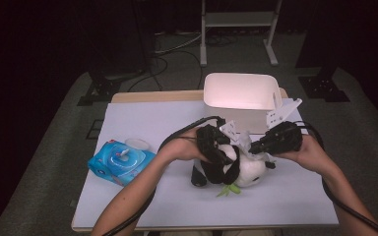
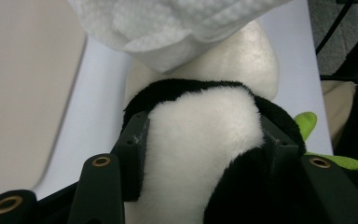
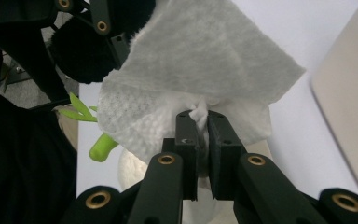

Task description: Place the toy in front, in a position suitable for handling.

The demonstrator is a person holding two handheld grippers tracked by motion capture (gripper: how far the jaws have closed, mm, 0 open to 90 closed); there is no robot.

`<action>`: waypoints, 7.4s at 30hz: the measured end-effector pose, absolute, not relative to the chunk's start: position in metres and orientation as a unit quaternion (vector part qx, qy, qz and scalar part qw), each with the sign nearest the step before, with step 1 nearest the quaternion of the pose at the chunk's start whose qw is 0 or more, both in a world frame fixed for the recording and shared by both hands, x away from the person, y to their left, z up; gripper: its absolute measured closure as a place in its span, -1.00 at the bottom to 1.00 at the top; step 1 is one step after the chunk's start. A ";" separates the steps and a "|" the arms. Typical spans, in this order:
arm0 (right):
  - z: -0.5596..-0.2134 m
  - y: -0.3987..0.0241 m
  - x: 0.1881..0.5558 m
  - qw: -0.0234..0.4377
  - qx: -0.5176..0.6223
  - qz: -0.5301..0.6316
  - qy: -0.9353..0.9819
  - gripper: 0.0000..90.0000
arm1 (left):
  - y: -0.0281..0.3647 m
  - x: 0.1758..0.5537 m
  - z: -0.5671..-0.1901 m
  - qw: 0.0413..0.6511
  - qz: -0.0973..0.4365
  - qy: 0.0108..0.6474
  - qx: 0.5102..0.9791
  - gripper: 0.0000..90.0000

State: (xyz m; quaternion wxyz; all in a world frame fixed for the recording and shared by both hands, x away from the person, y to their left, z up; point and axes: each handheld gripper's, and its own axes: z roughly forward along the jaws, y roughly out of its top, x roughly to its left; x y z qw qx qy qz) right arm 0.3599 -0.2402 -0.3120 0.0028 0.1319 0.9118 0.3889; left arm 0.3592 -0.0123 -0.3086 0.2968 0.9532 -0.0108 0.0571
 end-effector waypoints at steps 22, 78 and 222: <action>-0.345 -0.218 0.338 -0.025 0.114 0.365 0.924 0.85 | 0.034 0.342 -0.327 0.351 0.019 0.042 0.935 -0.58; -0.345 -0.243 0.301 0.012 0.115 0.364 0.924 0.85 | 0.051 0.306 -0.332 0.366 0.061 0.056 0.927 -0.58; -0.362 -0.227 0.287 -0.001 0.097 0.388 0.916 0.84 | 0.061 0.304 -0.340 0.387 0.036 0.067 0.919 -0.66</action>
